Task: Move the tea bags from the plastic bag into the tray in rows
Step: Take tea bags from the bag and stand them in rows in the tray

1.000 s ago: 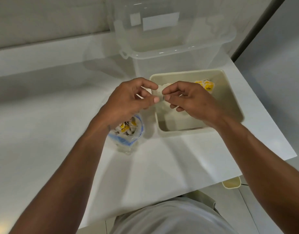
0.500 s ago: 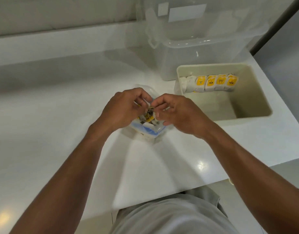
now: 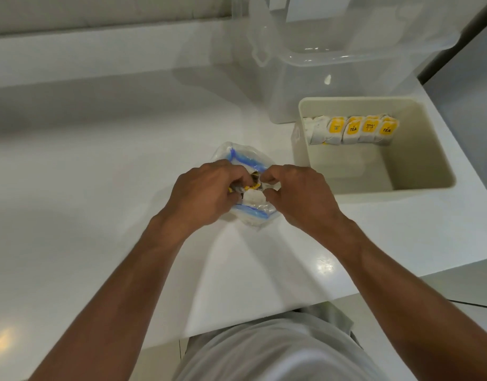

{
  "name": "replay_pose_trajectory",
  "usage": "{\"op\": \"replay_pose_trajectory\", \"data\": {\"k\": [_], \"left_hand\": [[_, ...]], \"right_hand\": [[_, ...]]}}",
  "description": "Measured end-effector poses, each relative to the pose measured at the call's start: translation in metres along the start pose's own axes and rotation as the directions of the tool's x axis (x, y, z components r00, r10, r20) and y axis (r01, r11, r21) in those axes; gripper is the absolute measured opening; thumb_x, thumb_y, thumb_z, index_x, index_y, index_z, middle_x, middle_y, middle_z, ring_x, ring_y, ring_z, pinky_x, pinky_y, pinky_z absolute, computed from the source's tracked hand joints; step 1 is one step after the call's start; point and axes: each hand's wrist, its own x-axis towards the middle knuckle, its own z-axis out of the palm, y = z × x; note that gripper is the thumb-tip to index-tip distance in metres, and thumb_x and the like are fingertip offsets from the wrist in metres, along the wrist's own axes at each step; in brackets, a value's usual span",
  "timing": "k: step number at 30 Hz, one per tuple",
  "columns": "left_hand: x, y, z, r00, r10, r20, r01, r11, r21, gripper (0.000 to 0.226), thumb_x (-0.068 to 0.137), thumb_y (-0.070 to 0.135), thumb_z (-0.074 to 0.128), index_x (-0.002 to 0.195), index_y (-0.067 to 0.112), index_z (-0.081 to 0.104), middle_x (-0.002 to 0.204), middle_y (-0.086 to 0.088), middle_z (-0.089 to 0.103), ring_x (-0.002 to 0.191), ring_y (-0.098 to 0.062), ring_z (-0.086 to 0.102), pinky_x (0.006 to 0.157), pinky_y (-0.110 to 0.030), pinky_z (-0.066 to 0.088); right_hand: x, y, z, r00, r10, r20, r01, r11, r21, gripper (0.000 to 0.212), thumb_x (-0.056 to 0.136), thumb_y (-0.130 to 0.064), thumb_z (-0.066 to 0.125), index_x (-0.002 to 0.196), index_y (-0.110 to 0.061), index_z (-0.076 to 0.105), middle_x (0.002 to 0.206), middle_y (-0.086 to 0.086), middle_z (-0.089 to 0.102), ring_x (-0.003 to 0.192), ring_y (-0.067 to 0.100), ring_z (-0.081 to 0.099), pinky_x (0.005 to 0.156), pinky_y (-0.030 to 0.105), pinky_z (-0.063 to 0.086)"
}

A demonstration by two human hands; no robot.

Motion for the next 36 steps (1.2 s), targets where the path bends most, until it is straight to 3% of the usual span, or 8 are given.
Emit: {"op": "replay_pose_trajectory", "data": {"k": [4, 8, 15, 21, 26, 31, 34, 36], "left_hand": [[0.003, 0.006, -0.007, 0.999, 0.009, 0.049, -0.012, 0.998, 0.056, 0.016, 0.091, 0.04, 0.064, 0.105, 0.042, 0.071, 0.1, 0.016, 0.07, 0.084, -0.015, 0.063, 0.067, -0.025, 0.045], [0.009, 0.012, -0.009, 0.999, -0.015, 0.049, 0.014, 0.999, 0.03, 0.009, 0.09, 0.042, 0.064, 0.093, 0.037, 0.071, 0.09, 0.014, 0.07, 0.08, -0.014, 0.062, 0.068, -0.03, 0.052], [0.017, 0.019, -0.021, 0.995, -0.043, -0.088, 0.025, 0.979, -0.2, 0.004, 0.088, 0.04, 0.067, 0.091, 0.04, 0.07, 0.086, 0.021, 0.069, 0.079, -0.007, 0.063, 0.07, -0.035, 0.054], [0.022, 0.026, -0.03, 0.995, -0.037, -0.089, 0.003, 0.936, -0.352, 0.002, 0.086, 0.036, 0.072, 0.085, 0.036, 0.07, 0.08, 0.018, 0.067, 0.07, -0.005, 0.062, 0.07, -0.041, 0.056], [0.024, 0.029, -0.035, 0.993, -0.075, -0.096, 0.029, 0.91, -0.414, 0.007, 0.085, 0.033, 0.075, 0.088, 0.033, 0.07, 0.078, 0.014, 0.071, 0.075, -0.006, 0.067, 0.072, -0.039, 0.058], [0.022, 0.021, -0.031, 0.996, -0.091, 0.024, 0.094, 0.983, -0.157, 0.011, 0.082, 0.034, 0.075, 0.089, 0.036, 0.066, 0.081, 0.022, 0.07, 0.079, -0.003, 0.064, 0.07, -0.031, 0.053], [0.019, 0.028, -0.022, 0.986, -0.024, 0.166, 0.014, 0.998, 0.058, 0.009, 0.086, 0.043, 0.067, 0.095, 0.043, 0.069, 0.085, 0.022, 0.064, 0.083, -0.008, 0.061, 0.064, -0.025, 0.045], [0.019, 0.034, -0.015, 0.993, 0.013, 0.121, -0.033, 0.985, 0.167, 0.015, 0.09, 0.047, 0.061, 0.101, 0.041, 0.069, 0.084, 0.017, 0.06, 0.08, -0.011, 0.058, 0.063, -0.024, 0.04]], "right_hand": [[-0.004, 0.001, -0.009, 0.993, -0.042, 0.115, 0.043, 0.999, -0.006, 0.023, 0.097, -0.032, 0.054, 0.115, -0.033, 0.069, 0.111, -0.003, 0.07, 0.091, 0.02, 0.066, 0.08, 0.029, 0.05], [-0.004, 0.003, -0.014, 0.979, -0.065, 0.195, 0.072, 0.997, -0.028, 0.022, 0.093, -0.037, 0.055, 0.109, -0.036, 0.071, 0.106, -0.006, 0.071, 0.081, 0.012, 0.06, 0.071, 0.02, 0.042], [-0.003, 0.01, -0.019, 0.996, 0.007, -0.085, 0.011, 0.977, 0.211, 0.012, 0.091, -0.033, 0.06, 0.097, -0.031, 0.071, 0.092, -0.007, 0.063, 0.075, 0.008, 0.063, 0.072, 0.024, 0.049], [0.001, 0.013, -0.037, 0.987, -0.053, 0.149, -0.006, 0.93, 0.369, 0.033, 0.086, -0.028, 0.068, 0.118, -0.034, 0.062, 0.104, -0.014, 0.067, 0.085, 0.003, 0.064, 0.081, 0.024, 0.052], [0.007, 0.013, -0.034, 0.999, 0.012, 0.035, -0.02, 0.976, 0.217, 0.014, 0.092, -0.04, 0.06, 0.101, -0.032, 0.067, 0.083, -0.012, 0.071, 0.077, 0.01, 0.065, 0.074, 0.033, 0.053], [0.007, 0.015, -0.041, 0.997, 0.071, -0.021, -0.063, 0.966, 0.253, 0.016, 0.092, -0.042, 0.059, 0.096, -0.031, 0.07, 0.07, -0.01, 0.064, 0.069, 0.011, 0.063, 0.067, 0.03, 0.05], [0.006, 0.013, -0.045, 0.994, 0.105, 0.042, -0.113, 0.901, 0.419, 0.01, 0.089, -0.033, 0.061, 0.092, -0.029, 0.07, 0.067, -0.008, 0.07, 0.063, 0.008, 0.066, 0.075, 0.036, 0.057], [0.007, 0.011, -0.044, 0.99, 0.117, 0.078, -0.141, 0.855, 0.499, 0.011, 0.086, -0.037, 0.066, 0.089, -0.028, 0.071, 0.068, -0.009, 0.072, 0.067, 0.007, 0.069, 0.079, 0.039, 0.058]]}}
